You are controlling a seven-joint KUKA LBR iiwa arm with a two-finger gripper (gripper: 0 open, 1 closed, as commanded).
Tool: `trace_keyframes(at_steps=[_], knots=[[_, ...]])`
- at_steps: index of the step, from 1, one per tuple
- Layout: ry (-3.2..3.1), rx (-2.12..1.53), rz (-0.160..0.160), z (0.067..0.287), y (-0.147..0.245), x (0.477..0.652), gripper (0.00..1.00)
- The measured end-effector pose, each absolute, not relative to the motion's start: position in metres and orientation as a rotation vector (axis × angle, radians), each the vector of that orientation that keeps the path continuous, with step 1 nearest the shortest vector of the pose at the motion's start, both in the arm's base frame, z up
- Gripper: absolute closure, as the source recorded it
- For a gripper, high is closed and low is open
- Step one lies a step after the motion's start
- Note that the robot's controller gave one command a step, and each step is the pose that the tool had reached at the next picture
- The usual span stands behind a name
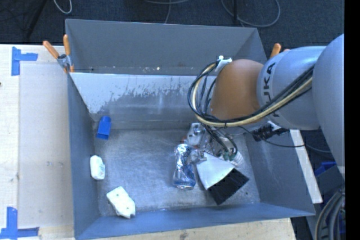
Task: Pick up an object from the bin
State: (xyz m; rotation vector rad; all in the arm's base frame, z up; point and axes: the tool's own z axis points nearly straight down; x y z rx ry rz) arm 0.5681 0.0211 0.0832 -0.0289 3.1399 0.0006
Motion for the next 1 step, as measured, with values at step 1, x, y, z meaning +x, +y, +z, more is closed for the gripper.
trace_keyframes(at_steps=[1], knots=[[3.136, -0.157, 0.000, 0.2118, -0.0040, 0.5541, 1.00]])
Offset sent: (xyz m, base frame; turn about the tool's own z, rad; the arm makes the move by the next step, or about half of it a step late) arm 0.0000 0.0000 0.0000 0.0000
